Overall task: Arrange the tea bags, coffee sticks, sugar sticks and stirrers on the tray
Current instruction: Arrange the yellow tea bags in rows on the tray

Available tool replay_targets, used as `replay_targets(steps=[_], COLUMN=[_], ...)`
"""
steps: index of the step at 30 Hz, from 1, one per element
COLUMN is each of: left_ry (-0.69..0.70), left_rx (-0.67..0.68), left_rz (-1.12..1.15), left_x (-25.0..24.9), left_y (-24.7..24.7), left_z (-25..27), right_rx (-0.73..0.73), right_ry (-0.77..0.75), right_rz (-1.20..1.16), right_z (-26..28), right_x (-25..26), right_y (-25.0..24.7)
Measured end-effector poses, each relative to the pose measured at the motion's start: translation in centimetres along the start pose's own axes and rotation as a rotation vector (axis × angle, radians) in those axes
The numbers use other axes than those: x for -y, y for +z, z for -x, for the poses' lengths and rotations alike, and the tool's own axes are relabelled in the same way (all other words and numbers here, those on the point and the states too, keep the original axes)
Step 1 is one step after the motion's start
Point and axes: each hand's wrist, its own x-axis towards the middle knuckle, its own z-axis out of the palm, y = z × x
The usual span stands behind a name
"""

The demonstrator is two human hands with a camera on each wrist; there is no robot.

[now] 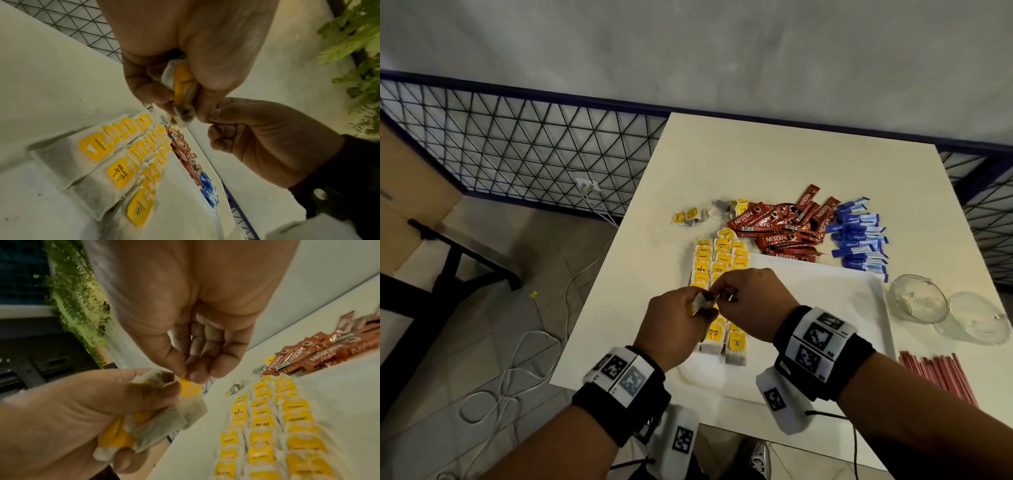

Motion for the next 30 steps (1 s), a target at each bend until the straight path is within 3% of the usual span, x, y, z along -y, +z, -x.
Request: replay_targets(steps=[4, 8, 10, 15, 21, 27, 30], left_ry=[-0.015, -0.198, -0.255, -0.321, -0.352, -0.28, -0.165], left_rx=[0.109, 0.37, 0.434, 0.539, 0.523, 0.481, 0.494], left_rz=[-0.097, 0.19, 0.228, 0.064, -0.06, -0.168, -0.268], left_x=[1.0, 2.2, 3.0, 4.5, 5.9, 5.9, 5.4], left_y=[0.2, 0.3, 0.3, 0.2, -0.3, -0.4, -0.3], left_z=[-0.7, -0.8, -0.7, -0.6, -0.5, -0.5, -0.5], right_rx=[0.071, 0.189, 0.246, 0.364, 0.469, 0.363, 0.327], right_ry=[-0.032, -0.028, -0.006, 0.053, 0.124, 0.204, 0.201], right_rz=[0.079, 0.096, 0.063, 0.141, 0.163, 0.153, 0.146], right_z=[-0.2, -0.2, 0.0, 0.1, 0.0, -0.4, -0.5], right_x=[-0.6, -1.3, -1.8, -2.7, -3.5, -4.1, -4.0], right_y=[0.4, 1.2, 1.5, 3.5, 5.7, 6.6, 6.8])
